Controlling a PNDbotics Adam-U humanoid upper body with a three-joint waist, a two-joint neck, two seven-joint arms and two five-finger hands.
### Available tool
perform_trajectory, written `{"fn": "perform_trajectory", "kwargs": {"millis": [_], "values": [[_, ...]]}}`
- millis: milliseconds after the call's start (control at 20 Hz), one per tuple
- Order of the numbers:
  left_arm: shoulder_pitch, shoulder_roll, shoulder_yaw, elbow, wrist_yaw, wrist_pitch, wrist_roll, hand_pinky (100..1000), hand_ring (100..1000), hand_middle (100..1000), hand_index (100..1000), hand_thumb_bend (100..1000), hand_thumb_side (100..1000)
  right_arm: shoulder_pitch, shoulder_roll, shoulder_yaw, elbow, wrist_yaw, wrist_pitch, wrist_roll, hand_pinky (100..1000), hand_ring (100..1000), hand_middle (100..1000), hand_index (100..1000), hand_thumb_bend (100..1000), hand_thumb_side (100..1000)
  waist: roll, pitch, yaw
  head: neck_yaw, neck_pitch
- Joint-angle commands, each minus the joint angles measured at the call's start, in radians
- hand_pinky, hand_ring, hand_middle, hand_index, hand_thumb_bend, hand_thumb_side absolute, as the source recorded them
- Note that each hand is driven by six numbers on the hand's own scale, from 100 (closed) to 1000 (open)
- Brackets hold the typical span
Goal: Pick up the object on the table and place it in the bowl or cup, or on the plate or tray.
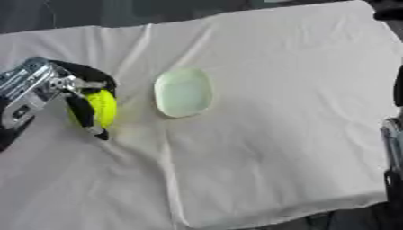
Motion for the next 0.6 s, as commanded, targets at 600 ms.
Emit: {"fn": "perform_trajectory", "kwargs": {"millis": [600], "values": [[-0.003, 0.03, 0.048, -0.113, -0.007, 0.059, 0.0, 100, 453, 893, 658, 534, 385, -0.009, -0.011, -0.004, -0.011, -0.002, -0.001, 0.001, 626, 749, 782, 936, 100, 1000, -0.008, -0.017, 0.005, 0.005, -0.003]]}}
